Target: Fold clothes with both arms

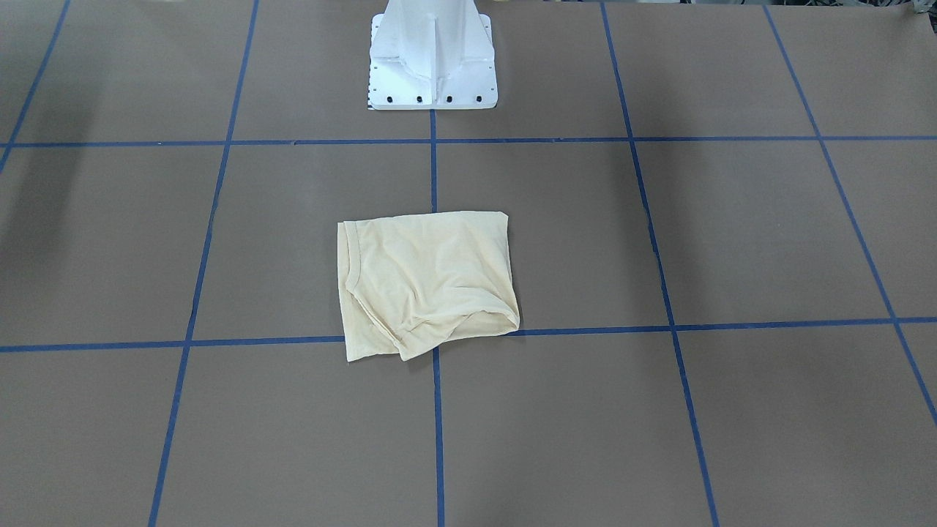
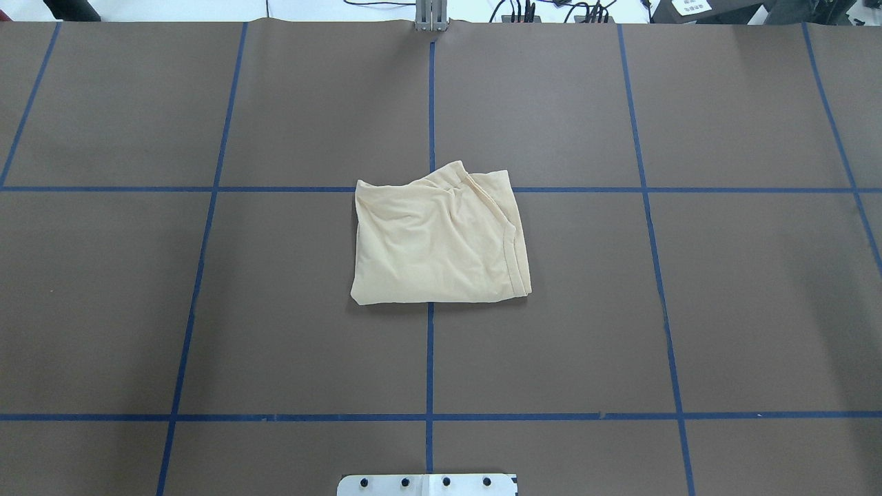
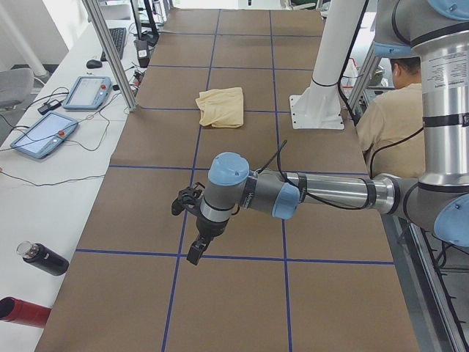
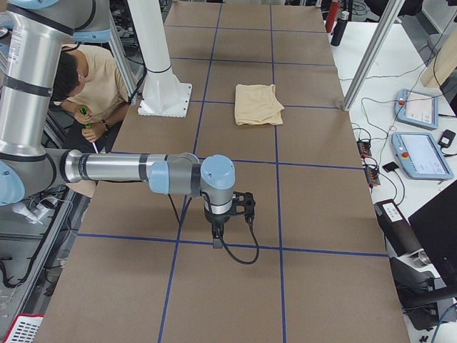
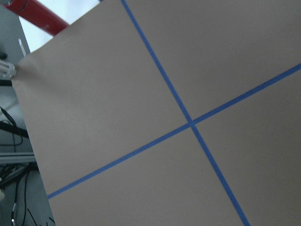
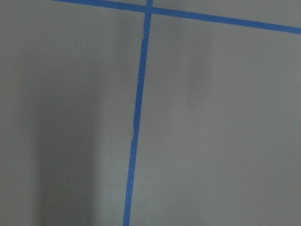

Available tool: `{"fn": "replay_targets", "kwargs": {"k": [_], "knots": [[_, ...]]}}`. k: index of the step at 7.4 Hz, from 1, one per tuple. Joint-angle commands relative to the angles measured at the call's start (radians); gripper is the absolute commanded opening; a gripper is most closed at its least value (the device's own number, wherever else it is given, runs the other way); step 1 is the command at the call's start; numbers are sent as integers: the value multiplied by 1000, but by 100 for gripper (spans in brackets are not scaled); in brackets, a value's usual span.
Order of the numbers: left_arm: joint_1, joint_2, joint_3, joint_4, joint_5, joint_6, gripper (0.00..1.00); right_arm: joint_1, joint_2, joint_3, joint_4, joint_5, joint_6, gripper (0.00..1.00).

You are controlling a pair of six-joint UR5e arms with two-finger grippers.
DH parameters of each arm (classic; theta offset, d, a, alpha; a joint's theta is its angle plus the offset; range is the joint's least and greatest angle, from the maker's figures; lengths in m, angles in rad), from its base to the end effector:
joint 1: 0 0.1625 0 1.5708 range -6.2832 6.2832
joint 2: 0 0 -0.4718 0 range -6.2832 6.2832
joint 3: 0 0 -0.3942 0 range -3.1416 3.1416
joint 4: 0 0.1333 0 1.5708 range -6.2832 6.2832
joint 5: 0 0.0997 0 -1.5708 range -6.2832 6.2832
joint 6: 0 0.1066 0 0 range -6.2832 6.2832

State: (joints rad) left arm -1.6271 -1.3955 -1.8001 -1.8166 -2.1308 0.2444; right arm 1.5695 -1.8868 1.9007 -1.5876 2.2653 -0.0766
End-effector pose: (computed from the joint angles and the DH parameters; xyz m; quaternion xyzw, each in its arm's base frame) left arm -0.1009 -0.4283 0.6626 0.1828 0.2487 0.1303 0.9422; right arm 0.0646 -0.3471 0.6877 0.0114 -0.3401 -0.0361 0.9396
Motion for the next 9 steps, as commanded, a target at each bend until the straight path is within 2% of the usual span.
{"fn": "replay_targets", "kwargs": {"k": [1, 2, 3, 4, 5, 7, 9], "knots": [[-23, 4, 16, -1, -128, -7, 100, 7, -5, -20, 69, 14, 0, 100], [-23, 7, 43, -1, -155, -55, 100, 7, -3, -20, 72, 19, 0, 100], [-22, 7, 42, 0, -190, -188, 100, 7, -3, -25, 72, 19, 0, 100], [-23, 47, 56, -32, -201, -195, 100, 7, -3, -26, 72, 20, 1, 100], [-23, 90, 29, -36, -201, -195, 100, 7, -3, -26, 72, 22, 1, 100], [-25, 104, 15, -6, -208, -203, 100, 7, -3, -28, 71, 23, -3, 100], [-23, 110, 5, -7, -198, -200, 100, 7, -12, -45, 69, 65, -8, 100]]}}
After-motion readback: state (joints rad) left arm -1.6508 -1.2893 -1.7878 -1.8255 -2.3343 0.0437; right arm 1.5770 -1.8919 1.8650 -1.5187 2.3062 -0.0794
